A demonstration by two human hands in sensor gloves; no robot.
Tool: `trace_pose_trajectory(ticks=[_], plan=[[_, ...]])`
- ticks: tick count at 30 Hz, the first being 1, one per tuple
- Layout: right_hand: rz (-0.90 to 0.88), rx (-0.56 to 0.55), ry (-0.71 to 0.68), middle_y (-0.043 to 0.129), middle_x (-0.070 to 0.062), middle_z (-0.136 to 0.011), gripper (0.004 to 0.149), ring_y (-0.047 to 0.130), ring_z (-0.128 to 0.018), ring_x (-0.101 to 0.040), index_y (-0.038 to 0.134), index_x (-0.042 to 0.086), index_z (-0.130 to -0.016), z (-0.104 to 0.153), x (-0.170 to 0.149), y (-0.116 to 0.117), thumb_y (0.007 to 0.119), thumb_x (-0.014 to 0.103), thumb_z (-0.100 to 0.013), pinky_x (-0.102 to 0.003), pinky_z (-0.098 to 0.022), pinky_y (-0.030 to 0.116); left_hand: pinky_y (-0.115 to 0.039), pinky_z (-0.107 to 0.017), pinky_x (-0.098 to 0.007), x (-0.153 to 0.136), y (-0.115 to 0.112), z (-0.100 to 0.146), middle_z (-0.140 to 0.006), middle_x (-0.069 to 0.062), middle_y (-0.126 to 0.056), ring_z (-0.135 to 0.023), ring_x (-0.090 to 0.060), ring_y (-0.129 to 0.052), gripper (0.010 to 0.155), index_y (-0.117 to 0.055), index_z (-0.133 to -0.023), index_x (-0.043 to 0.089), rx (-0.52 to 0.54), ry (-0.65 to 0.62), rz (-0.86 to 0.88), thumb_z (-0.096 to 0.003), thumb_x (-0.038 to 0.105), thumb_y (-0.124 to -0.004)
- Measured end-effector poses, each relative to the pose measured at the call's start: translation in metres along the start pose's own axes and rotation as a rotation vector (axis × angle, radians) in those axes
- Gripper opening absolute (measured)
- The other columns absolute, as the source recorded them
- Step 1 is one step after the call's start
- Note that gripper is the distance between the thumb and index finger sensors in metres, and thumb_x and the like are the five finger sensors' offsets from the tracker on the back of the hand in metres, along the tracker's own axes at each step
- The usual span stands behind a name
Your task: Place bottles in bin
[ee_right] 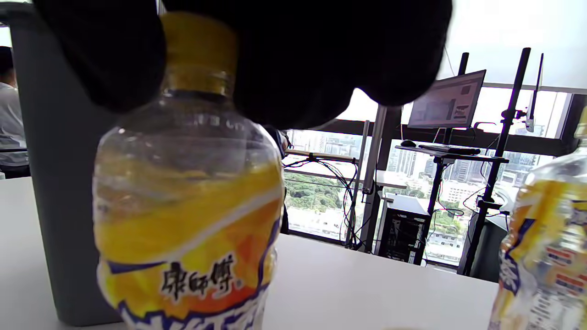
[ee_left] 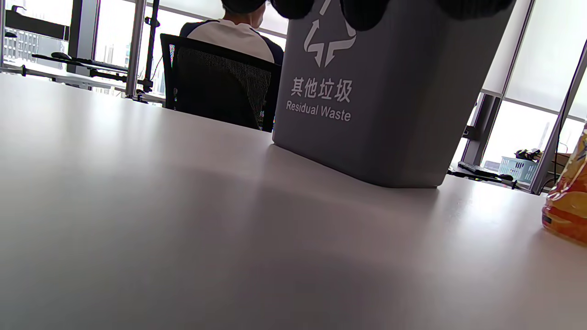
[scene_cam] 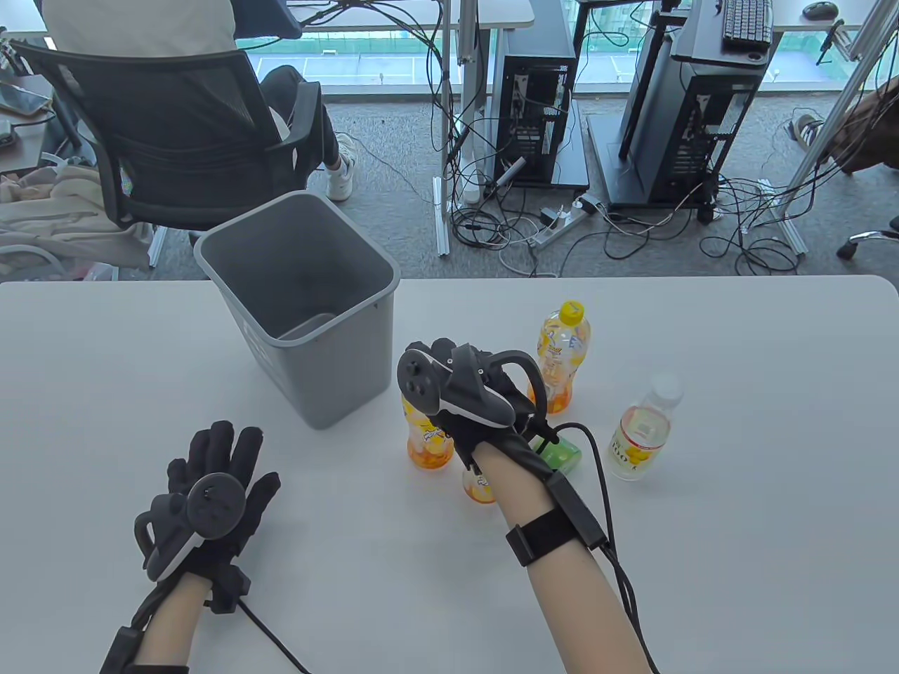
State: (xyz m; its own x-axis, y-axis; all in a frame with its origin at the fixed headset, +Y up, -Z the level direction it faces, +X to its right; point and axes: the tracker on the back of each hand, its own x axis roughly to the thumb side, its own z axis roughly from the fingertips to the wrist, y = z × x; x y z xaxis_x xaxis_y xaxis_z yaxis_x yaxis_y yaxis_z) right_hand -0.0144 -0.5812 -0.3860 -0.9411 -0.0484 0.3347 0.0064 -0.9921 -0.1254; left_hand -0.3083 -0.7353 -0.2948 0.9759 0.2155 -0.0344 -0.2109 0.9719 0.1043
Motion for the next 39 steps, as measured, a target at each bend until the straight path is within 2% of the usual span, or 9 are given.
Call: trace_pose_trajectory(ticks=[3,9,13,17,20,21,27,33,39], plan=[[0.032,-0.074,0.013,0.088,-0.003,-0.081,0.057,0.093,-0.053,-0.023,0.071,0.032,-0.100,0.003,-0.002,-0.014,0.081,0.053,-0.048,-0.040,-0.046,0.081,-0.034,-0.083,-0.069,-0.001,0.000,0.000,-0.130,-0.004,-0.031,-0.122,-0.037,-0.035,0.074,-0.039,-0.116,0.037,-0.002,0.003,0.004,-0.0507,0.066,-0.057],[0.086,-0.246,0.133,0.087,-0.004,-0.084,0.056,0.093,-0.056,-0.025,0.071,0.032,-0.100,0.008,-0.018,-0.071,0.081,0.051,-0.049,-0.041,-0.048,0.081,-0.034,-0.083,-0.069,-0.002,0.001,-0.001,-0.130,-0.004,-0.031,-0.122,-0.037,-0.035,0.074,-0.039,-0.116,0.036,0.001,0.009,0.015,-0.0507,0.066,-0.057],[0.162,-0.470,0.290,0.088,-0.004,-0.088,0.055,0.096,-0.060,-0.026,0.071,0.032,-0.099,0.013,-0.025,-0.113,0.084,0.049,-0.048,-0.040,-0.050,0.083,-0.034,-0.083,-0.069,-0.003,0.001,-0.001,-0.130,-0.004,-0.031,-0.122,-0.037,-0.034,0.074,-0.039,-0.116,0.037,0.001,0.011,0.018,-0.0507,0.066,-0.057],[0.054,-0.643,0.339,0.087,-0.004,-0.090,0.056,0.096,-0.062,-0.026,0.069,0.031,-0.099,0.017,-0.021,-0.136,0.085,0.047,-0.048,-0.040,-0.051,0.084,-0.034,-0.083,-0.069,-0.003,0.002,-0.001,-0.130,-0.004,-0.031,-0.122,-0.037,-0.034,0.074,-0.039,-0.116,0.036,-0.002,0.013,0.014,-0.0507,0.066,-0.057],[-0.019,-0.767,0.259,0.083,-0.003,-0.094,0.057,0.094,-0.066,-0.026,0.065,0.032,-0.101,0.022,-0.009,-0.133,0.083,0.047,-0.049,-0.040,-0.054,0.083,-0.035,-0.083,-0.069,-0.003,0.002,-0.001,-0.130,-0.004,-0.031,-0.122,-0.037,-0.035,0.074,-0.039,-0.116,0.036,-0.001,0.014,0.012,-0.0507,0.066,-0.057],[-0.031,-0.770,0.240,0.082,-0.003,-0.096,0.057,0.094,-0.067,-0.025,0.063,0.032,-0.102,0.022,-0.005,-0.131,0.082,0.047,-0.050,-0.039,-0.054,0.083,-0.035,-0.083,-0.069,-0.004,0.002,-0.001,-0.130,-0.004,-0.031,-0.122,-0.037,-0.034,0.074,-0.040,-0.116,0.036,-0.001,0.015,0.013,-0.0507,0.066,-0.058],[-0.114,-0.683,0.152,0.079,-0.003,-0.100,0.058,0.093,-0.069,-0.024,0.059,0.035,-0.105,0.006,0.024,-0.100,0.078,0.046,-0.052,-0.039,-0.056,0.081,-0.034,-0.083,-0.069,-0.004,0.002,-0.001,-0.130,-0.004,-0.031,-0.122,-0.037,-0.034,0.074,-0.040,-0.116,0.036,-0.009,0.024,0.015,-0.0506,0.066,-0.058],[-0.120,-0.604,0.138,0.078,-0.002,-0.101,0.059,0.091,-0.070,-0.024,0.058,0.036,-0.107,-0.012,0.048,-0.077,0.077,0.047,-0.053,-0.040,-0.058,0.081,-0.034,-0.083,-0.069,-0.005,0.002,-0.001,-0.130,-0.004,-0.030,-0.122,-0.037,-0.033,0.073,-0.041,-0.116,0.037,-0.020,0.029,0.013,-0.0507,0.066,-0.058],[-0.165,-0.553,0.119,0.070,-0.001,-0.109,0.070,0.088,-0.079,-0.028,0.049,0.031,-0.113,-0.015,0.050,-0.067,0.071,0.059,-0.052,-0.042,-0.062,0.078,-0.028,-0.084,-0.068,-0.007,0.003,-0.002,-0.130,0.000,-0.021,-0.123,-0.034,-0.023,0.074,-0.035,-0.116,0.040,-0.040,0.047,0.012,-0.0506,0.067,-0.055]])
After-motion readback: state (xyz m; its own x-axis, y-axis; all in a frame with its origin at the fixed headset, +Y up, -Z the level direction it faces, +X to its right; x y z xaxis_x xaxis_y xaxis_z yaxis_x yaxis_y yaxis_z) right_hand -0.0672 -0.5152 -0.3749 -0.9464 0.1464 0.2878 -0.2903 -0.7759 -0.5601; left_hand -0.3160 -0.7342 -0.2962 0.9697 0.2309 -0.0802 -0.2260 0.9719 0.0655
